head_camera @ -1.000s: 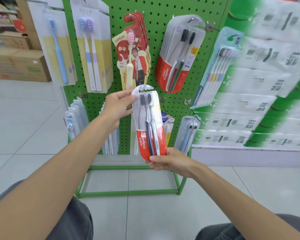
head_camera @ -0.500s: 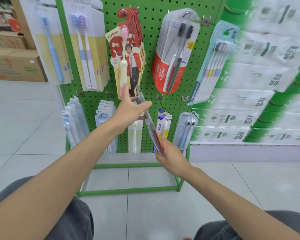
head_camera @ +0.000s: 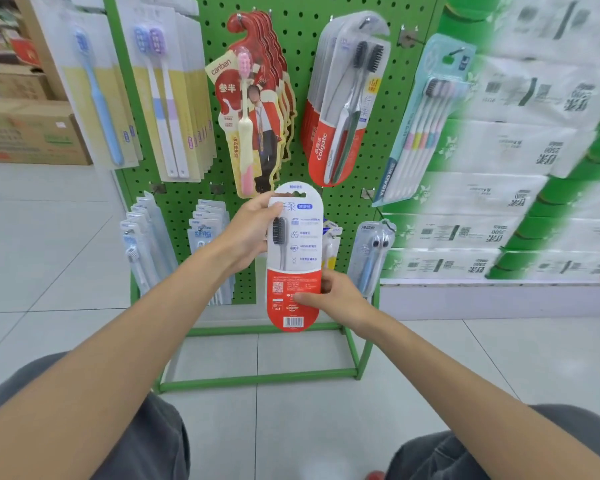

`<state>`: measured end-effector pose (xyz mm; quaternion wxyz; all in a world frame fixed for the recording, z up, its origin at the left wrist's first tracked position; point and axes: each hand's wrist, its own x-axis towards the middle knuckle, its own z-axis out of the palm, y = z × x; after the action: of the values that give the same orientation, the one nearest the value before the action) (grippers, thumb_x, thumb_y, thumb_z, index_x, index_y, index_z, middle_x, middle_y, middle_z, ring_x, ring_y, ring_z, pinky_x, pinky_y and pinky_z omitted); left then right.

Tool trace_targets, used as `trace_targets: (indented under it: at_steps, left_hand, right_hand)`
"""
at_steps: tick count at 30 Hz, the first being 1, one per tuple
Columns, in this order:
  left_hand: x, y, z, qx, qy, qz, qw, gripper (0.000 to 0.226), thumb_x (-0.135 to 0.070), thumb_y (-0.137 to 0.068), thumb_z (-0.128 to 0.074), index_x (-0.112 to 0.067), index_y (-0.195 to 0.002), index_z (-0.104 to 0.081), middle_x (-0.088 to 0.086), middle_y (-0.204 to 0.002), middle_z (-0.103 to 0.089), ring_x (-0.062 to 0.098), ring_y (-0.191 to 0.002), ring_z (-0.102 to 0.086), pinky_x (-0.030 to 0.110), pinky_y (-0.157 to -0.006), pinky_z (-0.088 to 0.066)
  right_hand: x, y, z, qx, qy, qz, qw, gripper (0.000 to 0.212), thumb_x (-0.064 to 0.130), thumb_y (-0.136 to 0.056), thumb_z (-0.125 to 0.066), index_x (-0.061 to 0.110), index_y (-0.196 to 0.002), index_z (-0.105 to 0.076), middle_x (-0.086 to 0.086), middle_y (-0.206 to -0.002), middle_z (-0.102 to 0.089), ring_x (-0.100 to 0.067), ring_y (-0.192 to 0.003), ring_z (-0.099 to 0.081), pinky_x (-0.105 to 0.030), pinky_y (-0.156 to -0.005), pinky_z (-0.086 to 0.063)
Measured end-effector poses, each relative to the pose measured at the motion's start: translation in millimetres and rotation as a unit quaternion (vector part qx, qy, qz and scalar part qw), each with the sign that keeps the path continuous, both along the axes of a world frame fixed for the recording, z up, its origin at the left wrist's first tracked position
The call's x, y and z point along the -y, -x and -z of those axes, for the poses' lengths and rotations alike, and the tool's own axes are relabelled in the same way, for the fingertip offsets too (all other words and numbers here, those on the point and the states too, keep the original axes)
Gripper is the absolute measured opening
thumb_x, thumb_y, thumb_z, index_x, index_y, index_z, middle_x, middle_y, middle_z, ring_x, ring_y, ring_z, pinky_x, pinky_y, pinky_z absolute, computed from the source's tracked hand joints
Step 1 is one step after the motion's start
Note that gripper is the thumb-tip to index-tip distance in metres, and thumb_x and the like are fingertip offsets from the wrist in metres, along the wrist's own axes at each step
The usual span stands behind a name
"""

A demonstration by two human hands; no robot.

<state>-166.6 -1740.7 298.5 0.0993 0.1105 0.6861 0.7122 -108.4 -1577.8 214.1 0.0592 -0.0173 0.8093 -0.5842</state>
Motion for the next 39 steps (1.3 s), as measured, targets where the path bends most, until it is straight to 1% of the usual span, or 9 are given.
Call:
trace_targets:
  at_steps: [7, 14, 19, 23, 25, 27, 31, 36, 39]
  left_hand:
    - [-12.1, -2.2, 8.9, -0.005, 0.014, 0.055, 0.998, 0.027, -0.021, -0.106, -0.039, -0.026, -0.118, -0.062, 0.005, -0.113, -0.073, 0.019, -0.101, -0.069, 0.045, -0.089, -0.056]
    - [-15.4, -3.7, 12.2, 0.005, 0.005, 0.09, 0.996, 0.031, -0.022, -0.106, -0.038, -0.027, -0.129, -0.058, 0.006, -0.112, -0.073, 0.024, -0.109, -0.067, 0.048, -0.093, -0.053]
    - [-15.1, 0.1, 12.9, 0.029, -0.027, 0.063, 0.997, 0.032, -0.021, -0.104, -0.045, -0.022, -0.134, -0.055, 0.008, -0.117, -0.071, 0.026, -0.11, -0.066, 0.048, -0.093, -0.054]
    - [-15.3, 3.3, 15.8, 0.045, -0.052, 0.019, 0.997, 0.033, -0.019, -0.101, -0.052, -0.019, -0.134, -0.055, 0.006, -0.11, -0.072, 0.016, -0.092, -0.069, 0.035, -0.078, -0.058]
    - [-15.2, 4.4, 16.2, 0.041, -0.061, -0.009, 0.997, 0.032, -0.018, -0.099, -0.056, -0.016, -0.132, -0.057, 0.007, -0.109, -0.072, 0.017, -0.089, -0.07, 0.033, -0.072, -0.059]
    - [-15.8, 3.7, 16.3, 0.037, -0.065, -0.016, 0.997, 0.029, -0.018, -0.099, -0.056, -0.012, -0.126, -0.061, 0.01, -0.111, -0.072, 0.019, -0.088, -0.069, 0.033, -0.072, -0.059]
    - [-16.2, 0.1, 12.2, 0.038, -0.071, 0.019, 0.997, 0.031, -0.027, -0.098, -0.058, -0.01, -0.123, -0.065, 0.007, -0.118, -0.071, 0.019, -0.096, -0.068, 0.029, -0.077, -0.058]
    - [-14.3, 2.1, 12.5, 0.04, -0.071, 0.02, 0.996, 0.034, -0.018, -0.101, -0.052, -0.006, -0.132, -0.058, 0.008, -0.123, -0.067, 0.02, -0.105, -0.069, 0.029, -0.081, -0.059]
    - [-12.9, 5.2, 11.7, -0.005, -0.016, -0.021, 1.0, 0.039, -0.015, -0.099, -0.056, -0.009, -0.137, -0.054, 0.007, -0.129, -0.063, 0.017, -0.109, -0.067, 0.032, -0.087, -0.058]
  right_hand:
    - [-14.7, 21.5, -46.8, -0.085, 0.064, 0.098, 0.989, 0.038, 0.018, -0.084, -0.075, 0.016, -0.118, -0.057, -0.006, -0.112, -0.069, -0.021, -0.1, -0.068, -0.037, -0.087, -0.056]
    - [-19.3, 22.3, -71.3, -0.145, 0.096, 0.128, 0.976, 0.011, 0.024, -0.092, -0.067, 0.014, -0.089, -0.07, -0.001, -0.087, -0.074, -0.009, -0.076, -0.068, -0.024, -0.072, -0.054]
    - [-7.7, 27.4, -70.9, -0.164, 0.103, 0.176, 0.965, 0.015, 0.027, -0.095, -0.062, 0.013, -0.096, -0.068, 0.001, -0.09, -0.072, -0.005, -0.075, -0.065, -0.017, -0.066, -0.051]
    - [-4.8, 27.8, -66.5, -0.244, -0.044, 0.232, 0.941, 0.023, 0.021, -0.095, -0.061, 0.016, -0.117, -0.058, 0.002, -0.097, -0.065, -0.005, -0.084, -0.06, -0.012, -0.069, -0.046]
    - [-5.0, 26.4, -62.9, -0.283, -0.169, 0.212, 0.92, 0.029, 0.019, -0.094, -0.061, 0.016, -0.122, -0.057, 0.002, -0.106, -0.062, -0.008, -0.092, -0.058, -0.024, -0.081, -0.049]
    - [-2.8, 23.4, -60.3, -0.269, -0.202, 0.17, 0.926, 0.039, 0.025, -0.095, -0.06, 0.014, -0.132, -0.054, 0.001, -0.123, -0.056, -0.01, -0.105, -0.056, -0.032, -0.093, -0.049]
    - [4.9, 14.0, -61.2, -0.205, -0.153, 0.071, 0.964, 0.061, 0.039, -0.093, -0.062, 0.018, -0.146, -0.039, 0.011, -0.13, -0.041, -0.002, -0.118, -0.04, -0.021, -0.099, -0.033]
    - [3.8, 14.3, -62.4, -0.166, -0.054, 0.043, 0.984, 0.043, 0.025, -0.103, -0.04, 0.019, -0.146, -0.042, 0.001, -0.145, -0.048, -0.011, -0.134, -0.043, -0.04, -0.115, -0.033]
    - [-1.1, 13.0, -73.4, -0.177, 0.006, 0.097, 0.979, 0.031, 0.015, -0.103, -0.036, 0.016, -0.121, -0.062, 0.001, -0.118, -0.066, -0.009, -0.109, -0.06, -0.03, -0.096, -0.046]
